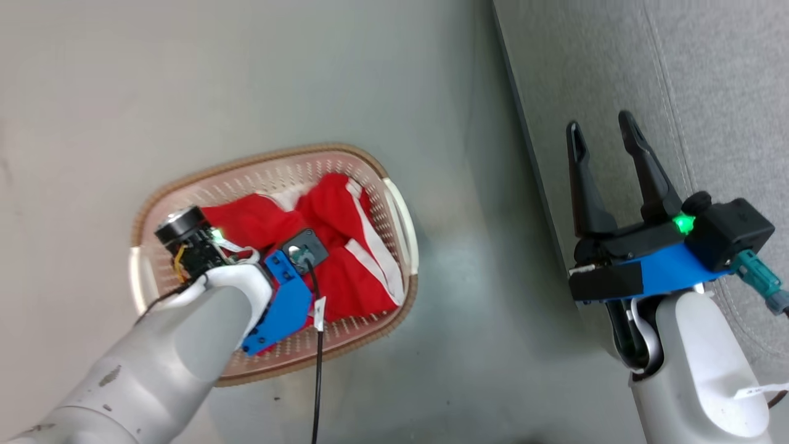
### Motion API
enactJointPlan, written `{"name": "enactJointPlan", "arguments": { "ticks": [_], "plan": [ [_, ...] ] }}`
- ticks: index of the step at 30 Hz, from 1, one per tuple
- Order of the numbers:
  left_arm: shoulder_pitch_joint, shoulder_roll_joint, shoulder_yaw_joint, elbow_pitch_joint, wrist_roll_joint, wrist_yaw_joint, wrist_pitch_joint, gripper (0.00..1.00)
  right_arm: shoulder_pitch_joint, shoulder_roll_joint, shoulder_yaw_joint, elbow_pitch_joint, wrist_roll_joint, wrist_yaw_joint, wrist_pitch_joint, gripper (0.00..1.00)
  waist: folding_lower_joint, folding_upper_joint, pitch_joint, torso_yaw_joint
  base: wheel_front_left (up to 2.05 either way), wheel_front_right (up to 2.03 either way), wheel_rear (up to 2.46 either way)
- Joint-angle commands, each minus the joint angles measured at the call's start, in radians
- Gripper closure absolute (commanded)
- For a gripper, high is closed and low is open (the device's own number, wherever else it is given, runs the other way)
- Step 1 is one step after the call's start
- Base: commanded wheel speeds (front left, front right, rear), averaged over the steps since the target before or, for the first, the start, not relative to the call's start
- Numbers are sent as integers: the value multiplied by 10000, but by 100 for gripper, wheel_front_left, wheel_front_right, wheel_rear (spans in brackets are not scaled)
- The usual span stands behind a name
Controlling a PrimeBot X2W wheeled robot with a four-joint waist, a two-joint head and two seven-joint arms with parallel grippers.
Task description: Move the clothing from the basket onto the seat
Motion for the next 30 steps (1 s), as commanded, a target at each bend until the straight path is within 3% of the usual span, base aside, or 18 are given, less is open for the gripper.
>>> {"name": "enactJointPlan", "arguments": {
  "ticks": [1,5,18,30],
  "plan": [
    [132,-169,129,27,-144,110,-279,100,208,-33,-87,73,-147,4,-42,0,1,0,-684,467,0,0,0],
    [315,-151,301,303,-426,33,-1331,100,498,-33,-169,185,-335,4,-42,0,1,0,-1354,782,0,0,0],
    [546,-1114,695,1613,-1509,-131,-4009,100,1512,-33,-271,511,-693,4,-42,0,1,0,-3265,1387,0,0,0],
    [561,-1557,1492,1237,-2595,-115,-4651,100,2463,-33,-406,749,-819,4,-42,0,1,0,-4800,1664,0,0,0]
  ]
}}
